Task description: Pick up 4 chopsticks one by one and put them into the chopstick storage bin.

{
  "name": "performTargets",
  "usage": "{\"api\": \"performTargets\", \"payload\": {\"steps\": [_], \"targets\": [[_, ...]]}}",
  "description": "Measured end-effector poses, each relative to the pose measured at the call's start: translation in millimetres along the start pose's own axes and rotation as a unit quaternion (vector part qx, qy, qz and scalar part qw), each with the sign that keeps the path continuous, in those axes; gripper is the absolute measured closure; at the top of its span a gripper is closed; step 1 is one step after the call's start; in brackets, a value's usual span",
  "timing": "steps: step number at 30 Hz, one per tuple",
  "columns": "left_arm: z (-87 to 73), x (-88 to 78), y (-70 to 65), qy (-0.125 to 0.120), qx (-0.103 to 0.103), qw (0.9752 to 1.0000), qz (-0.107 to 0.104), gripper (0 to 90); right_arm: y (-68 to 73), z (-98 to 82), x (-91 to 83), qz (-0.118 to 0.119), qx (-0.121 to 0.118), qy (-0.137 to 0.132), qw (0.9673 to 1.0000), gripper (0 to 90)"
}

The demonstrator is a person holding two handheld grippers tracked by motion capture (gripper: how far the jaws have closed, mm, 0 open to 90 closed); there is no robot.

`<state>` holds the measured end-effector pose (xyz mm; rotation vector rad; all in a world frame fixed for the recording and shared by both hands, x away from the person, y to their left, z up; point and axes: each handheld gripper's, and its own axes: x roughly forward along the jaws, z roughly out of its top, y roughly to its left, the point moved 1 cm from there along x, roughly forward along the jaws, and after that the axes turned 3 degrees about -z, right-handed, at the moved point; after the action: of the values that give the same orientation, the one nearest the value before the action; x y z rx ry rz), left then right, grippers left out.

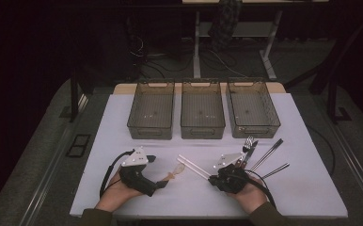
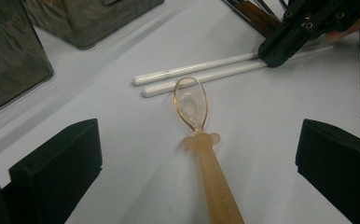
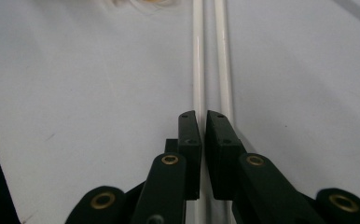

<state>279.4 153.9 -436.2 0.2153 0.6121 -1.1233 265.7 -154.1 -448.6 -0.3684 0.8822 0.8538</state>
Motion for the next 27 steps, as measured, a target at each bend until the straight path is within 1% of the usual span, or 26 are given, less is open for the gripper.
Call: {"api": "performTargets", "payload": {"steps": [5, 7, 9, 14, 15, 18, 24, 27], "targets": [[0.2, -0.6, 0.2, -0.002, 0.001, 1.0, 0.0, 0.0, -2.2, 0.5, -1.3, 0.009, 0.009, -0.002, 0.9999, 85.0], [0.2, -0.9, 0.3, -0.001, 0.001, 1.0, 0.0, 0.0, -2.7, 0.9, -2.8, 0.008, 0.008, -0.003, 0.9999, 85.0], [0.4, -1.0, 0.2, -0.004, 0.001, 1.0, -0.001, 0.0, -4.4, 1.2, -4.4, 0.011, 0.018, -0.002, 0.9998, 85.0], [0.8, -0.6, -0.2, -0.003, 0.002, 1.0, -0.002, 0.0, -9.5, 1.2, -11.3, 0.016, 0.012, -0.017, 0.9996, 85.0], [0.8, -0.6, -0.1, -0.004, 0.002, 1.0, -0.002, 0.0, -10.4, 1.7, -13.6, 0.016, 0.009, -0.024, 0.9995, 85.0], [0.9, -0.5, -0.2, -0.005, 0.002, 1.0, -0.003, 0.0, -13.7, 2.9, -20.6, 0.021, 0.008, -0.035, 0.9991, 85.0], [0.9, -0.6, -0.5, -0.004, 0.003, 1.0, -0.003, 0.0, -22.3, 2.9, -32.4, 0.027, 0.003, -0.046, 0.9986, 85.0], [1.3, -0.6, -0.3, -0.006, 0.003, 1.0, -0.003, 0.0, -25.9, 2.7, -37.3, 0.028, 0.006, -0.047, 0.9985, 85.0]]}}
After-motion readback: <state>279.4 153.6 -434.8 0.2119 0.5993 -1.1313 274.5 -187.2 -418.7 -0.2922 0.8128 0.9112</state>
